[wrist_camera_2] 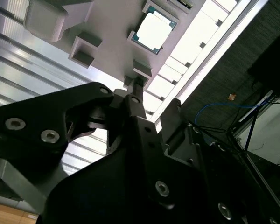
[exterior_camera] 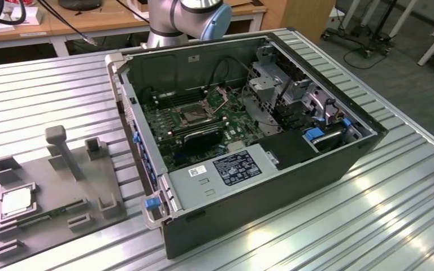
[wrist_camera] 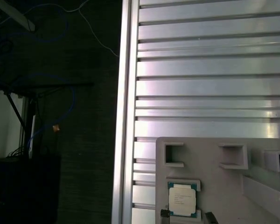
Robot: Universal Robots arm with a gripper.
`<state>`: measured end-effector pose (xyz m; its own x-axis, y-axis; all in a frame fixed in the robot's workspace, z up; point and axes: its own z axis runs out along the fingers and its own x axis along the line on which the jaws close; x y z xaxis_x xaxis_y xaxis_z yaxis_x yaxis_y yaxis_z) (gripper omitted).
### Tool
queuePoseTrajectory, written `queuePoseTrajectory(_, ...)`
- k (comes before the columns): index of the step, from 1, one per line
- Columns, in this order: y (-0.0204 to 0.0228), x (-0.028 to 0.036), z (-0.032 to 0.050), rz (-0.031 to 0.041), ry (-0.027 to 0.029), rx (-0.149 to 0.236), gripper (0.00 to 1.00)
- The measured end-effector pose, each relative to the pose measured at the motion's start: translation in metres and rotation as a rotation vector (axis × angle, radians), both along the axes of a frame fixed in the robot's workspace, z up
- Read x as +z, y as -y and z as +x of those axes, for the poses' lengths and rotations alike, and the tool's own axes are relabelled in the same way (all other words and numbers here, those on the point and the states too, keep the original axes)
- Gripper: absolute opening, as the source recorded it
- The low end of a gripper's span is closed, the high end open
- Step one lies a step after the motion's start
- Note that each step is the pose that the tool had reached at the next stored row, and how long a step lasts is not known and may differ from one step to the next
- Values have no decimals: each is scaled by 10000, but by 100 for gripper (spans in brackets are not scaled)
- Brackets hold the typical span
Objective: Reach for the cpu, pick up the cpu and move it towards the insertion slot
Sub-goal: 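Reach for the cpu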
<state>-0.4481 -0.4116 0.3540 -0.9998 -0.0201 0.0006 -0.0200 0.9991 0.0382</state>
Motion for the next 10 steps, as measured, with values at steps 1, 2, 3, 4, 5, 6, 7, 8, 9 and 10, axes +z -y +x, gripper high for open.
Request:
queuePoseTrajectory(1,0,0,0,0,0,0,41)
queuePoseTrajectory(2,0,0,0,0,0,1,47)
queuePoseTrajectory(3,0,0,0,0,0,1,47)
queuePoseTrajectory(4,0,0,0,0,0,1,53)
queuePoseTrajectory(5,0,0,0,0,0,1,58)
queuePoseTrajectory(6,0,0,0,0,0,2,64)
queuePoseTrajectory(7,0,0,0,0,0,2,64)
queuePoseTrajectory(8,0,0,0,0,0,2,64)
queuePoseTrajectory(9,0,0,0,0,0,2,71)
queuePoseTrajectory(10,0,0,0,0,0,3,71)
